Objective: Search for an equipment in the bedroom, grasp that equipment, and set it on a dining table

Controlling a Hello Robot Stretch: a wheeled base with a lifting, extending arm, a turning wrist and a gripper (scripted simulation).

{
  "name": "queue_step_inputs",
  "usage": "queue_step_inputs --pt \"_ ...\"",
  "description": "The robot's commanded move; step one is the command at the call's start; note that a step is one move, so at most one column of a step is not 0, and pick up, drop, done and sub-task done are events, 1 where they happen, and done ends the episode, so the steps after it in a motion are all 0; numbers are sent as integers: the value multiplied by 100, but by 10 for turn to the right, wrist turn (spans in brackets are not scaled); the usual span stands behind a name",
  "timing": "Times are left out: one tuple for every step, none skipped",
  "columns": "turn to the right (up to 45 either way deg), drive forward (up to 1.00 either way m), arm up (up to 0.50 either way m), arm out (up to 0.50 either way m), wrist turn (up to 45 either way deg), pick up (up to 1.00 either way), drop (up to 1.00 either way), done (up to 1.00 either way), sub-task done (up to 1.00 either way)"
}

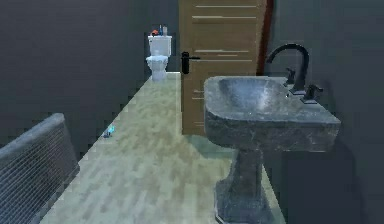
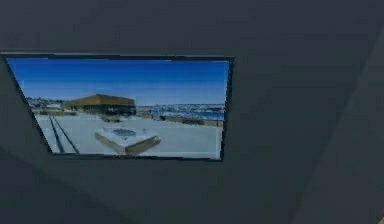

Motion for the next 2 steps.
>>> queue_step_inputs --pt "0 45 0 0 0 0 0 0 0" --pt "-390 0 0 0 0 0 0 0 0"
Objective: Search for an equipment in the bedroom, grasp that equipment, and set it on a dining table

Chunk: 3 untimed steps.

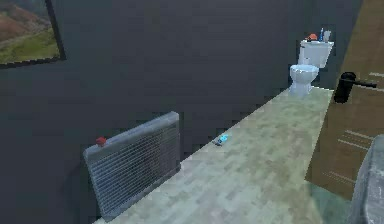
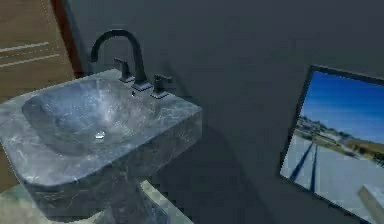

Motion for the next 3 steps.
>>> queue_step_inputs --pt "0 40 0 0 0 0 0 0 0" --pt "300 0 0 0 0 0 0 0 0" --pt "0 100 0 0 0 0 0 0 0"
